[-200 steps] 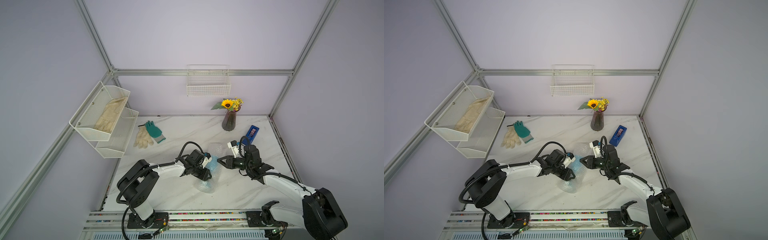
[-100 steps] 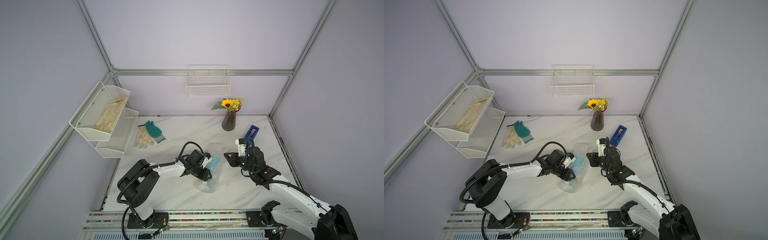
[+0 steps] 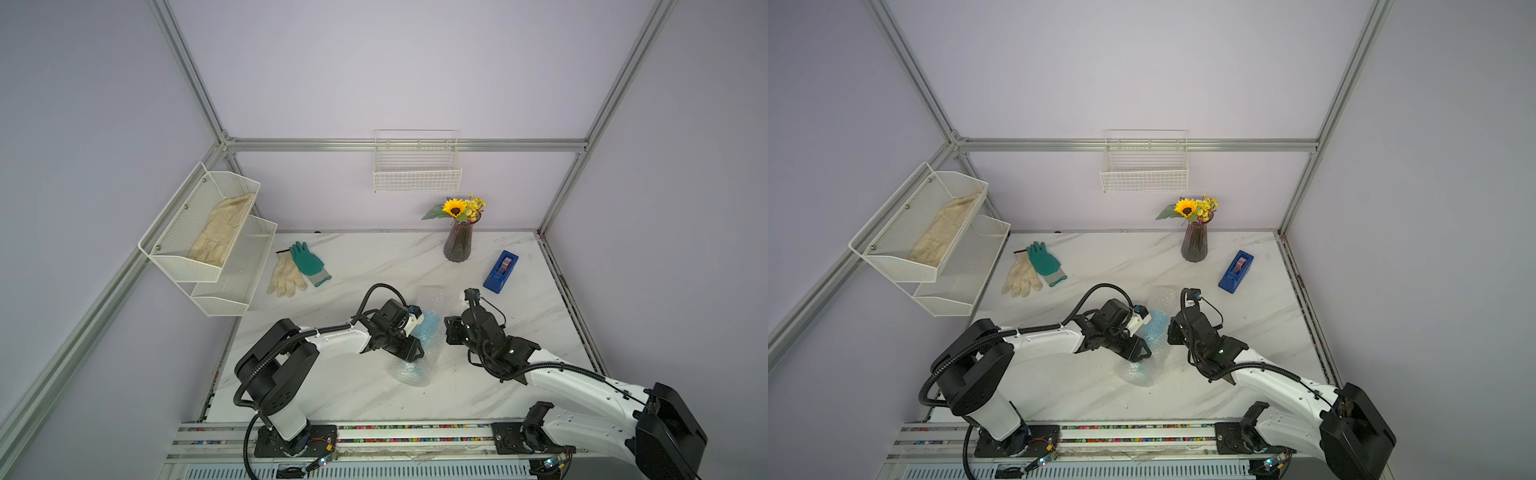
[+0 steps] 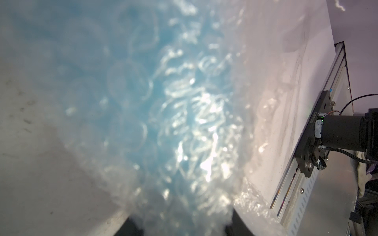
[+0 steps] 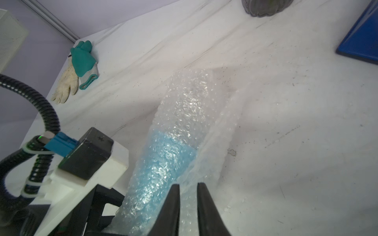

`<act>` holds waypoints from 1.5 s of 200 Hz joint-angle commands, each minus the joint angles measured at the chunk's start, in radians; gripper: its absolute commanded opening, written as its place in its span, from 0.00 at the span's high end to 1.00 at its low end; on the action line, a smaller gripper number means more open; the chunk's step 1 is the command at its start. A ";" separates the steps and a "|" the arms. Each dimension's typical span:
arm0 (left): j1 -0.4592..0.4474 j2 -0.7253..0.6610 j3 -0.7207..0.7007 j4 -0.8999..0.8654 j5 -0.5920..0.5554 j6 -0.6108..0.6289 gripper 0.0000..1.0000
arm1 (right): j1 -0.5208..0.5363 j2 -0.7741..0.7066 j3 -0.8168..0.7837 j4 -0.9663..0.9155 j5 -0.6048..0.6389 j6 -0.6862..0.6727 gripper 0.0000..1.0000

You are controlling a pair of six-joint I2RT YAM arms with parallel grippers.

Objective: Wrap wine glasses in bubble wrap
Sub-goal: Stick the tape on the bubble wrap.

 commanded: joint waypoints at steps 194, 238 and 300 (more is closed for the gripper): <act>0.004 0.017 -0.028 0.049 0.023 -0.013 0.58 | 0.108 0.170 -0.050 0.286 0.041 0.354 0.86; 0.004 0.017 -0.033 0.055 0.025 -0.018 0.58 | 0.109 0.186 -0.091 0.368 0.012 0.398 0.86; 0.004 0.016 -0.037 0.057 0.022 -0.020 0.59 | 0.108 0.180 -0.130 0.424 -0.009 0.454 0.82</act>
